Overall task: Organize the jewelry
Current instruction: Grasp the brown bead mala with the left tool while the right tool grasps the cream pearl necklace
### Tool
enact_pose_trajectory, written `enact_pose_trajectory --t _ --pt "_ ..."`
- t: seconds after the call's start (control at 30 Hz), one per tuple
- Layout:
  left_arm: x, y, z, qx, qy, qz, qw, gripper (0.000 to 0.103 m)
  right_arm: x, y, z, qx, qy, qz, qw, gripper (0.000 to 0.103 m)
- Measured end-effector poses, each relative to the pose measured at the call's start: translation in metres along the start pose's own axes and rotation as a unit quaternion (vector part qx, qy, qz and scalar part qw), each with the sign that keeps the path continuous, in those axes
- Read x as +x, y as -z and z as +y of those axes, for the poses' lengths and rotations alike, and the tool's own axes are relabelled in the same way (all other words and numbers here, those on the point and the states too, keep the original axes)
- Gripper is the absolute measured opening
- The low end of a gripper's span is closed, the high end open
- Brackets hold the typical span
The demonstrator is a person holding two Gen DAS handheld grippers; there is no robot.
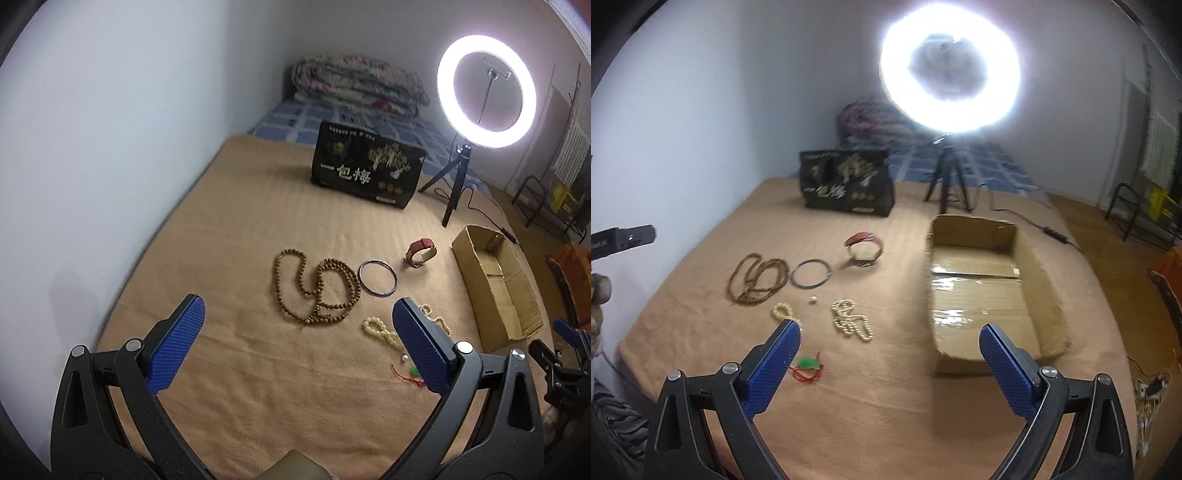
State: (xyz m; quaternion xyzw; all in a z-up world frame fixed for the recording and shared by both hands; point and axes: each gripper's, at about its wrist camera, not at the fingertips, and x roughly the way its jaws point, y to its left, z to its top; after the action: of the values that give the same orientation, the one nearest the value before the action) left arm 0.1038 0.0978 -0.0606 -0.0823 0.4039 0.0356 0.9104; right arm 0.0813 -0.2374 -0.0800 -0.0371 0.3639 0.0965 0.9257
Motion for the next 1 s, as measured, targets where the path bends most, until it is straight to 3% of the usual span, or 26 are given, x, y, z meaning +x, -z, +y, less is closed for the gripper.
enact_pose_trajectory --t 0.1,0.2,0.33,0.47,0.6,0.83,0.9,1.0 --pt "0.021 -0.010 -0.004 0.013 0.004 0.026 0.9996 0.103 0.018 -0.012 0.002 -0.015 -0.007 0.014 1.000 0.096" --pt "0.048 -0.019 -0.004 0.016 0.018 0.061 0.9978 0.095 0.037 -0.020 0.002 -0.025 -0.017 0.035 0.999 0.095" --pt "0.092 -0.025 0.008 -0.012 0.023 0.116 0.9929 0.083 0.066 -0.025 0.004 -0.029 -0.051 0.068 0.996 0.089" --pt "0.137 -0.026 0.028 -0.063 0.032 0.173 0.9825 0.074 0.092 -0.024 0.002 -0.008 -0.079 0.108 0.991 0.083" --pt "0.169 -0.023 0.047 -0.111 0.040 0.203 0.9721 0.074 0.106 -0.029 0.004 -0.001 -0.091 0.120 0.989 0.083" --pt "0.211 -0.021 0.054 -0.135 0.052 0.236 0.9608 0.074 0.123 -0.036 0.010 -0.005 -0.104 0.131 0.986 0.083" --pt "0.220 -0.019 0.057 -0.153 0.061 0.246 0.9551 0.067 0.126 -0.036 0.008 -0.001 -0.107 0.136 0.985 0.082" --pt "0.231 -0.019 0.058 -0.169 0.080 0.257 0.9482 0.066 0.128 -0.035 0.006 0.001 -0.107 0.138 0.985 0.080"
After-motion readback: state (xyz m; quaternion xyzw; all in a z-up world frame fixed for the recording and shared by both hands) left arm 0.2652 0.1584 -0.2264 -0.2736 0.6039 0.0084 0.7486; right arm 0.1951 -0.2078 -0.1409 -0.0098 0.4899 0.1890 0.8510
